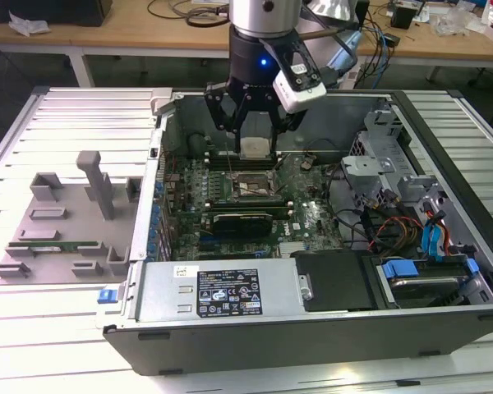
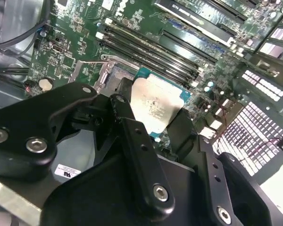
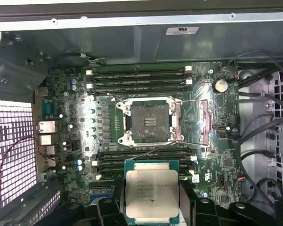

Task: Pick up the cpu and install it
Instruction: 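Pick up the cpu and move it towards the insertion slot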

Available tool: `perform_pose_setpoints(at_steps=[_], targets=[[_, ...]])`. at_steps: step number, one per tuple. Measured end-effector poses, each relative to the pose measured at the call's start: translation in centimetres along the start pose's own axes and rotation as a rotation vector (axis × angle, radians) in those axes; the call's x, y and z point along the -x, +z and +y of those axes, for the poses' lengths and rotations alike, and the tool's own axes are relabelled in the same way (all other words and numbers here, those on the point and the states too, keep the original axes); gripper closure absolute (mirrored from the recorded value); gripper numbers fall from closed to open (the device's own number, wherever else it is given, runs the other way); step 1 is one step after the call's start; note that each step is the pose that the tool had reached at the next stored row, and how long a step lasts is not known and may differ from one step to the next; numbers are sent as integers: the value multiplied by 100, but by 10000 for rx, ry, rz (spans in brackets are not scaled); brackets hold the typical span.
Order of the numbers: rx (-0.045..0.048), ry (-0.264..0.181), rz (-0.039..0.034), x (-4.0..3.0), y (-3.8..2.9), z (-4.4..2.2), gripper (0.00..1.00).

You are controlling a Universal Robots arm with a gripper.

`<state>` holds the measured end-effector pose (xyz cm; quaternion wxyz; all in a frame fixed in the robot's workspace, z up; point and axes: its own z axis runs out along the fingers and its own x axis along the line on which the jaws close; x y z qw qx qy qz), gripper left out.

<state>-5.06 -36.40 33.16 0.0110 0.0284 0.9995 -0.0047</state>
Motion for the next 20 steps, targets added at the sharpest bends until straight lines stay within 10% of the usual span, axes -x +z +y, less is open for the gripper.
perform_pose_setpoints(at_steps=[15,20], targets=[[-1,-1,0,64,322,46,45],[47,-68,2,50,426,251,45]])
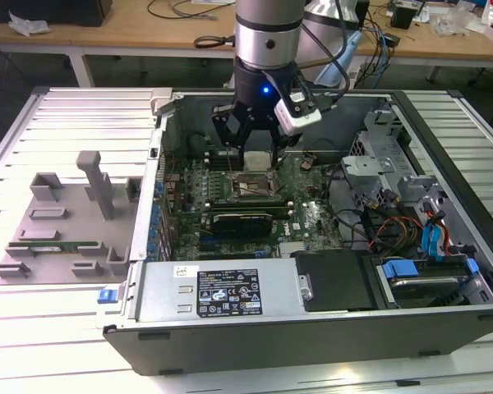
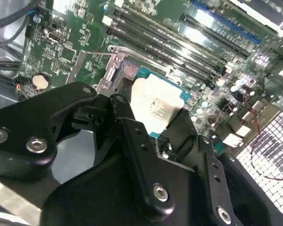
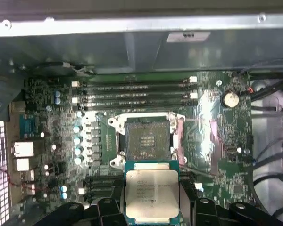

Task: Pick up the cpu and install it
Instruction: 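Pick up the cpu and move it towards the insertion slot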

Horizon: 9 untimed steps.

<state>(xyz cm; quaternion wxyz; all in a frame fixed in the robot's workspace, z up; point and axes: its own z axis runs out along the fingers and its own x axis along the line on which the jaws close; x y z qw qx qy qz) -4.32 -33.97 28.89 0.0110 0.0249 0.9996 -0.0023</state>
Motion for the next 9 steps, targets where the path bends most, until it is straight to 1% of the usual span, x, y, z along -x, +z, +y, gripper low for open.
perform_pose_setpoints(at_steps=[1,2,9], targets=[[24,-272,-10,-25,56,72,45],[27,-407,-13,-78,111,117,45],[27,-414,-13,-81,113,118,45]])
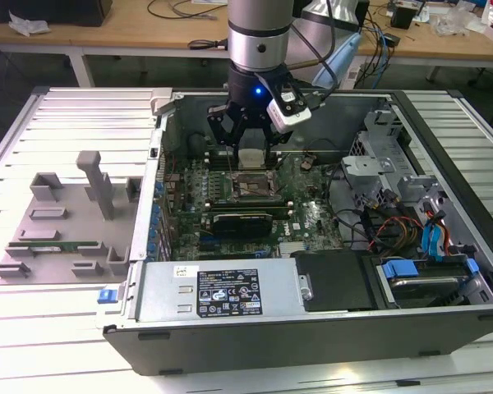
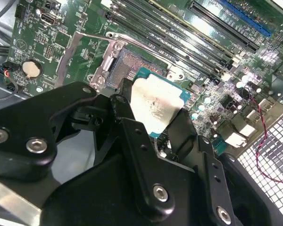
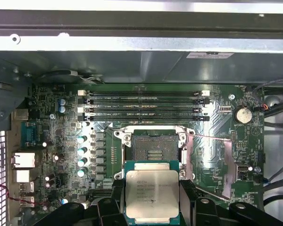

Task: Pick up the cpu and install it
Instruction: 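Pick up the cpu and move it towards the insertion slot, then place the cpu into insertion slot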

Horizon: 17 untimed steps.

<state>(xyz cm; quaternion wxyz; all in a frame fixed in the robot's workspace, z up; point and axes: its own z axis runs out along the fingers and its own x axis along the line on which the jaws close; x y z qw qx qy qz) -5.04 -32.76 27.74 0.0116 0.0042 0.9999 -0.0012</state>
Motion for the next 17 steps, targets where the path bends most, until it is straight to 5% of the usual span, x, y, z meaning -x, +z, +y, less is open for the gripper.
perform_pose_setpoints(at_steps=[9,13,17], targets=[[0,-4,-1,2,0,-2,45],[-26,1254,3,3,1,-6,45],[-43,1967,5,3,1,-6,45]])
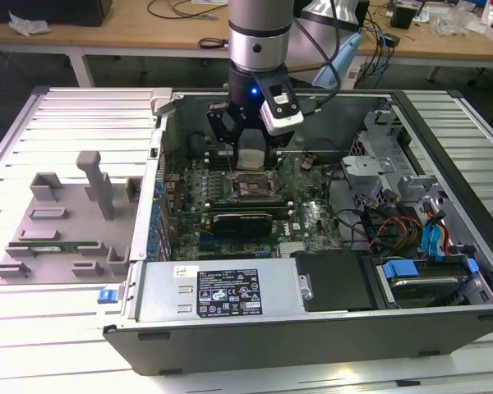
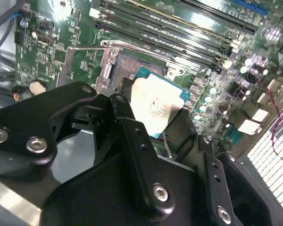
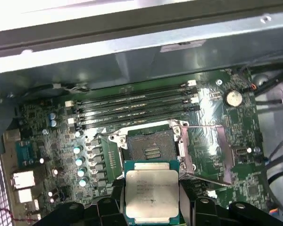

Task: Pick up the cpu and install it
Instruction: 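Place the cpu into insertion slot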

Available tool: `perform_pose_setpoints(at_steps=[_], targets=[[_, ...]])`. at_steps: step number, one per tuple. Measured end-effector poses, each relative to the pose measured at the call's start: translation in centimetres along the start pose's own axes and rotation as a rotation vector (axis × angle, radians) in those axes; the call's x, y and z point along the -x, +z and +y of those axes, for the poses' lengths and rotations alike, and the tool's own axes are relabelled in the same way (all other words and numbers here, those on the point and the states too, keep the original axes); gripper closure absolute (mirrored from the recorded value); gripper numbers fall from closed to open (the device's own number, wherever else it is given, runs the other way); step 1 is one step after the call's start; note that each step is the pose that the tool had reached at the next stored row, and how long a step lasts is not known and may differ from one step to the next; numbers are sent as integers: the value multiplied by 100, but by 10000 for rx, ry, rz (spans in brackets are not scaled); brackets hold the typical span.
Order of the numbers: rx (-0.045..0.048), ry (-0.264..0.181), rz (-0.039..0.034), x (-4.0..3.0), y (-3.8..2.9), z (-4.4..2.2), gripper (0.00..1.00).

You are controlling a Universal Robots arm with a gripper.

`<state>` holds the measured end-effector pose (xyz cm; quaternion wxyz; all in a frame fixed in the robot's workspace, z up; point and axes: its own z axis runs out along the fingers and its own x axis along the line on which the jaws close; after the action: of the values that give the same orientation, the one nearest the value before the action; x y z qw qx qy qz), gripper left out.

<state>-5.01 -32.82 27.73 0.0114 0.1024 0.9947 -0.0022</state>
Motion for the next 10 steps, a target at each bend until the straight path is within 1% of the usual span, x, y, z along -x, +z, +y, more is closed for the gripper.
perform_pose_setpoints(at_steps=[3,4,6,8,10], targets=[[-20,855,2,0,2,0,45],[-29,1270,3,0,3,0,45],[-46,1967,4,0,5,0,45],[-57,2439,5,0,7,0,45],[-73,3131,6,0,10,0,45]])
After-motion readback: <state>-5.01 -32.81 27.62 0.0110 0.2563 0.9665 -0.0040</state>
